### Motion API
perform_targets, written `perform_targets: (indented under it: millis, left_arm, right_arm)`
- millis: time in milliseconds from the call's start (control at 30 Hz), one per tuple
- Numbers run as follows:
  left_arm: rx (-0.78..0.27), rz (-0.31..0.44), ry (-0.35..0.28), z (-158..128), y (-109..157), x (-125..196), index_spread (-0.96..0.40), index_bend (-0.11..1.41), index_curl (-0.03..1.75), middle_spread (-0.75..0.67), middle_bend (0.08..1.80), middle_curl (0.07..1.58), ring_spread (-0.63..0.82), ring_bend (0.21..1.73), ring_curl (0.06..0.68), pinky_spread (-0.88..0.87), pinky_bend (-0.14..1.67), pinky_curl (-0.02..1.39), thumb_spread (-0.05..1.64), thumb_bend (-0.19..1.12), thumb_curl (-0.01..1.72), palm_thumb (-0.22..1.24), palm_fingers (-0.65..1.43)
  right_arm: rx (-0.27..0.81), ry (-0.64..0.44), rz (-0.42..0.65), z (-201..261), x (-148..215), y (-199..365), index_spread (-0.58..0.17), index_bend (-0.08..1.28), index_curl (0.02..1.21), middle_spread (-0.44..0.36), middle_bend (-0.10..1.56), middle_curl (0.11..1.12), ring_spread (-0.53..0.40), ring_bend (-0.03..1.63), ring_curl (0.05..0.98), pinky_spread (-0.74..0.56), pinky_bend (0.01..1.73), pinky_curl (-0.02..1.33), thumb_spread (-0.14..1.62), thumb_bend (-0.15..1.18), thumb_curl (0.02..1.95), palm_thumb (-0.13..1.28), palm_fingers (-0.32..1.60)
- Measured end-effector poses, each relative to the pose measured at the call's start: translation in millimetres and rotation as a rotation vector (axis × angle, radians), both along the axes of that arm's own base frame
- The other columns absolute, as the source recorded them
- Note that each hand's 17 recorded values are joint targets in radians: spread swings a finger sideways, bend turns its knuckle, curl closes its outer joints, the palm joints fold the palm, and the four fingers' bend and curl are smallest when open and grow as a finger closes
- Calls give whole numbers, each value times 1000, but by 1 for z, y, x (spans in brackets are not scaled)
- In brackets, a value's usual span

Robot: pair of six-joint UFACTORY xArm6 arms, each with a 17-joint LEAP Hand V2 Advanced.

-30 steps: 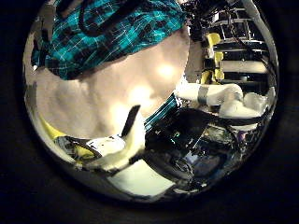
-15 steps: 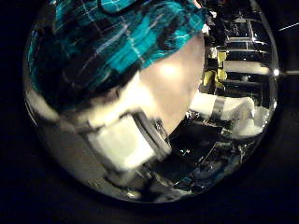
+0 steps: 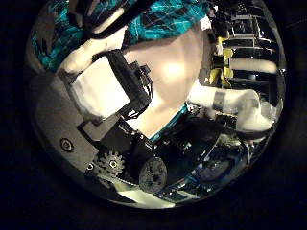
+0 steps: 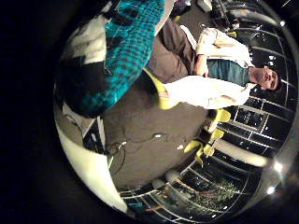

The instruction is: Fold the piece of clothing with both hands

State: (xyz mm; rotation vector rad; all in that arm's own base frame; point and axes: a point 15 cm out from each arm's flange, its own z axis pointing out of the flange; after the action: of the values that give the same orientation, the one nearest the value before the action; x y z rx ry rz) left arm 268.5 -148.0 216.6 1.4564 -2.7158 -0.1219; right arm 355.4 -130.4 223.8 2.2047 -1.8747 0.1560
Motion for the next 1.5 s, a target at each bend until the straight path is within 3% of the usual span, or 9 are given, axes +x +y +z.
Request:
perform_targets:
  millis: [233, 333, 367, 400, 667, 967, 1067, 1200, 1500]
  left_arm:
    - [-24, 20, -2, 10, 13, -10, -624, 287, 957, -557, 876, 781, -510, 1134, 477, -706, 875, 664, 1183, -32, 304, 567, 1034]
    - [-33, 34, 8, -2, 12, -8, -562, 169, 926, -500, 665, 762, -493, 1052, 484, -692, 947, 713, 1099, -66, 276, 407, 534]
    - [-33, 35, 10, -7, 11, -7, -546, 175, 918, -490, 626, 745, -486, 1043, 473, -691, 949, 711, 1080, -59, 273, 379, 525]
    - [-32, 38, 13, -13, 10, -5, -487, 151, 897, -393, 493, 715, -403, 996, 469, -646, 922, 716, 1040, -64, 270, 340, 259]
    - [-44, 65, -33, -47, -4, 24, -221, 137, 711, -42, 324, 561, -124, 930, 386, -413, 790, 671, 948, -31, 282, 279, 143]
    - [8, 81, -72, -64, -19, 53, -105, 138, 563, -34, 409, 534, -91, 934, 357, -346, 774, 648, 918, -30, 297, 290, 273]
    - [31, 71, -73, -68, -21, 56, -176, 184, 542, -219, 616, 563, -260, 949, 330, -476, 802, 614, 923, -23, 305, 312, 664]
    - [37, 59, -69, -68, -24, 54, -348, 309, 610, -396, 795, 621, -445, 979, 350, -605, 879, 618, 987, 39, 333, 492, 1172]
    - [63, 17, -26, -53, -18, 39, -554, 384, 685, -543, 894, 653, -550, 1016, 406, -687, 978, 627, 1030, -18, 321, 579, 1178]
  right_arm:
    - [9, -15, 5, 5, 1, 7, -381, 1002, 992, -203, 1304, 913, -252, 1448, 761, -207, 1411, 853, 1371, -7, 524, 919, 831]
    - [11, 3, 5, 2, -2, 8, -382, 991, 994, -202, 1301, 904, -252, 1439, 761, -213, 1392, 861, 1371, -9, 523, 914, 839]
    - [11, 5, 5, 2, -2, 8, -383, 987, 995, -203, 1300, 902, -252, 1436, 761, -215, 1387, 864, 1371, -8, 523, 913, 842]
    - [11, 4, 4, 2, -2, 8, -383, 984, 995, -203, 1298, 899, -253, 1433, 761, -217, 1384, 867, 1371, -8, 523, 912, 844]
    - [13, 21, 0, 1, -7, 9, -388, 959, 1004, -202, 1292, 887, -255, 1414, 766, -230, 1356, 897, 1371, -7, 523, 909, 859]
    - [19, 29, -5, -3, -11, 10, -393, 943, 1012, -199, 1281, 882, -257, 1406, 774, -240, 1327, 923, 1372, -7, 524, 909, 875]
    - [19, 27, -7, -2, -12, 9, -395, 934, 1015, -202, 1277, 879, -258, 1401, 777, -244, 1318, 932, 1372, -7, 524, 909, 877]
    - [19, 27, -7, -1, -12, 9, -398, 925, 1018, -204, 1273, 876, -259, 1394, 779, -247, 1305, 943, 1372, -7, 524, 909, 883]
    - [20, 22, -14, 2, -15, 1, -402, 911, 1026, -200, 1256, 872, -261, 1368, 781, -252, 1280, 960, 1372, -7, 524, 909, 886]
